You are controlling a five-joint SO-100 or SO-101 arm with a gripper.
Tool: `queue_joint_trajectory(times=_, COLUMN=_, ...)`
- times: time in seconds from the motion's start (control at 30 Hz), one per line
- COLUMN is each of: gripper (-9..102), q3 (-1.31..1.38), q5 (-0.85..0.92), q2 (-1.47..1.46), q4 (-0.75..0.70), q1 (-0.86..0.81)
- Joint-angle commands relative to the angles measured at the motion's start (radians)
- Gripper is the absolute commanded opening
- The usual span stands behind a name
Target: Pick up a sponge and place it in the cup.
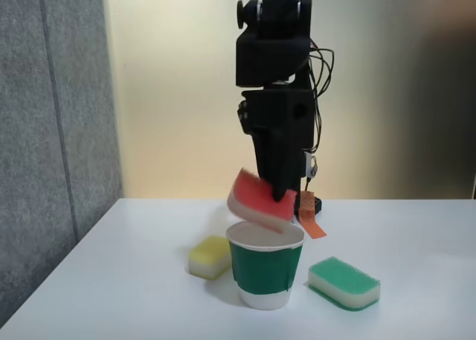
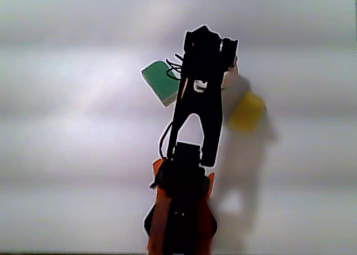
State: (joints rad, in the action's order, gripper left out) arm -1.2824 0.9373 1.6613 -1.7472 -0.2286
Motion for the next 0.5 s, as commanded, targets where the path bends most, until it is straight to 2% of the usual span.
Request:
queue_joint_trajectory(times=0.0, gripper=34, q3=0.017, q5=0.026, q2=0.035, q4=-0.014, q1=-0.006)
queue_joint_trajectory(times=0.07, gripper=37, q3=0.02, q5=0.025, q2=0.035, q4=-0.014, q1=-0.006)
queue_joint_trajectory(times=0.33, gripper=33, q3=0.017, q5=0.008, q2=0.046, q4=-0.014, q1=-0.005)
queue_joint_trajectory(times=0.47, gripper=22, q3=-0.038, q5=-0.048, q2=0.124, q4=-0.018, q1=0.005)
